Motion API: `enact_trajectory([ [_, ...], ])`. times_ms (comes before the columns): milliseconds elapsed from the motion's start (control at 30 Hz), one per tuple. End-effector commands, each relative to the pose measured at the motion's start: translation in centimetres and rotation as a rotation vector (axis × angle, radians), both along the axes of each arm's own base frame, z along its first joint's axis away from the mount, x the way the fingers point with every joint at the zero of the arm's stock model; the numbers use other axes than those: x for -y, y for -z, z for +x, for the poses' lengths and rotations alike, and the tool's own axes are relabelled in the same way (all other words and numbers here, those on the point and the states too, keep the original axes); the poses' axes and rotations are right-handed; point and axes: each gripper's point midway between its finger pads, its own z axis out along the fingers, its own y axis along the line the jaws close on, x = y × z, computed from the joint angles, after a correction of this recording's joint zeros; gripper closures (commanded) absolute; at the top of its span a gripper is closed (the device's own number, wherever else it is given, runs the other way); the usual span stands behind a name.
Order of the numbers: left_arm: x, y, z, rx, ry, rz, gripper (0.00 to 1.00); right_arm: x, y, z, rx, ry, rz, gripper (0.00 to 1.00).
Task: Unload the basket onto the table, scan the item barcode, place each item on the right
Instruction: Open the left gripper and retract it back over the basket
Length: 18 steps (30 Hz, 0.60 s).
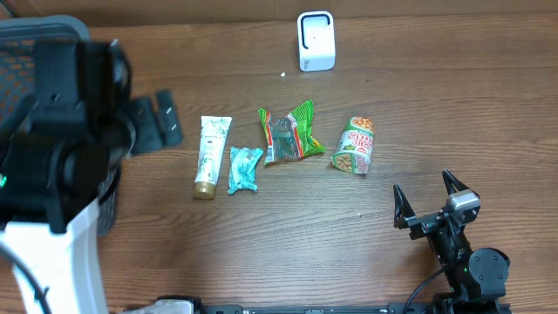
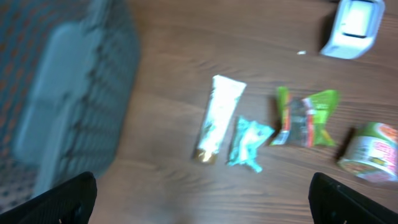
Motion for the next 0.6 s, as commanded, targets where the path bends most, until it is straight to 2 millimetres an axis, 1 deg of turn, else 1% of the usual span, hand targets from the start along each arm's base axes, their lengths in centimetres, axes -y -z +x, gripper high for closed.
enact_trajectory([
  [0,-3.6,0.3,-2.6,0.003,-0.163,0.037,0.0,-0.2,0.1,-0.1,0.006,-0.011,0.007,0.0],
  [67,-5.9,0.4,-4.0,0.002,-0.255,0.07,0.0,-0.2,0.1,-0.1,0.006,-0.011,0.006,0.0],
  [100,-7.4,0.3,-4.9,-0.001,-0.323,0.097,0.0,-0.2,0.1,-0.1,0.006,-0.011,0.006,0.0],
  [133,-8.6,0.2,-5.5,-0.003,-0.373,0.118,0.0,-0.2,0.1,-0.1,0.006,-0.011,0.006,0.0],
  [200,-10.3,0.1,-6.2,-0.009,-0.443,0.15,0.0,-0.2,0.1,-0.1,0.005,-0.011,0.007,0.0],
  [267,-11.6,0.0,-6.3,-0.014,-0.491,0.17,0.0,-0.2,0.1,-0.1,0.005,-0.011,0.007,0.0],
  [367,-12.3,0.4,-6.0,-0.035,-0.502,0.177,0.0,-0.2,0.1,-0.1,0.006,-0.011,0.007,0.0],
  [567,-12.5,1.7,-4.7,-0.087,-0.491,0.154,0.0,-0.2,0.1,-0.1,0.006,-0.011,0.006,0.0],
])
